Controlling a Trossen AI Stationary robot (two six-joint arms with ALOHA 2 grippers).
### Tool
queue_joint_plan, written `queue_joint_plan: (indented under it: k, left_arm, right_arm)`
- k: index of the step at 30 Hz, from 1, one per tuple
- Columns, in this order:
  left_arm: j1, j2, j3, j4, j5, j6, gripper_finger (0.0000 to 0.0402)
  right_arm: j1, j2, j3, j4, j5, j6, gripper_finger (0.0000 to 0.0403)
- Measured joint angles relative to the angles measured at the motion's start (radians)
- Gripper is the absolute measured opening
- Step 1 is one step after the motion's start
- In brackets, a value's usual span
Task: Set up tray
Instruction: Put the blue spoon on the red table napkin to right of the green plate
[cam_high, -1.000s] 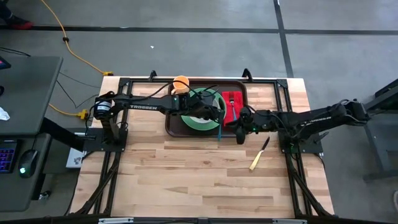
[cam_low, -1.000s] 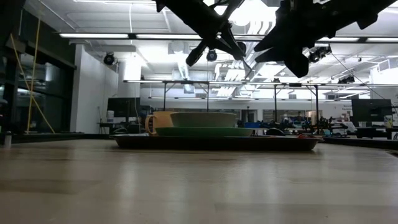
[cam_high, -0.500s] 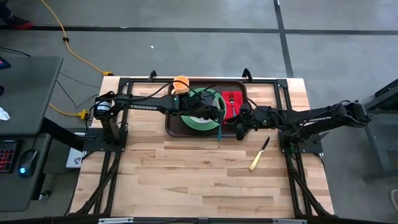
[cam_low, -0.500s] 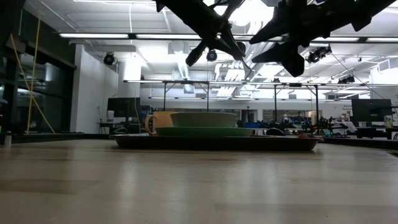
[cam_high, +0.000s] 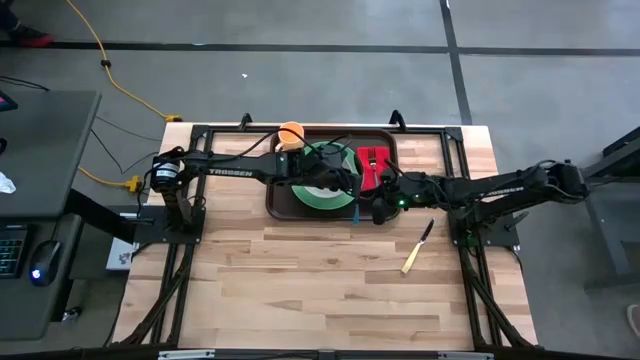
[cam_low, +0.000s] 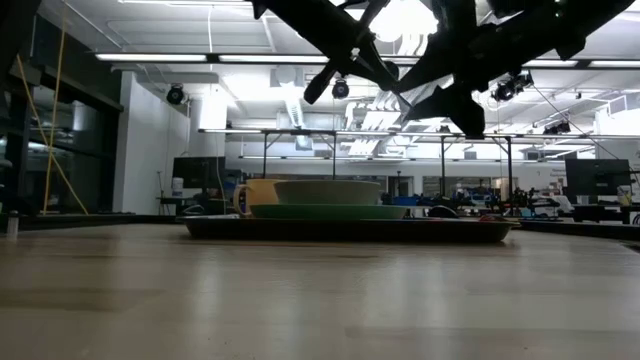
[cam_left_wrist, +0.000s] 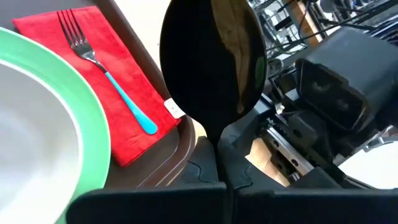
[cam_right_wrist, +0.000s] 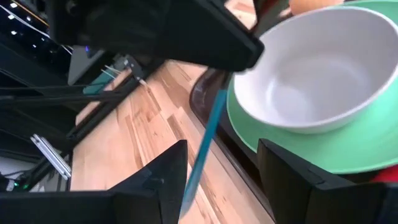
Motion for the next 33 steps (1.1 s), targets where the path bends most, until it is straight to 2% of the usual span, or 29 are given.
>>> queue_joint_plan:
  k: [8, 20, 33]
  left_arm:
    - [0.000, 0.000, 0.000, -0.005, 0.000, 0.008, 0.0010]
    - [0.000, 0.000, 0.000, 0.002, 0.001, 0.008, 0.0010]
    - [0.001, 0.000, 0.000, 0.018, -0.004, 0.008, 0.0008]
  right_arm:
    - [0.000, 0.025, 0.000, 0.045, 0.023, 0.006, 0.0169]
    - [0.000, 0.025, 0.000, 0.040, 0.045, 0.024, 0.0125]
    - [0.000, 0.024, 0.000, 0.031, 0.080, 0.035, 0.0123]
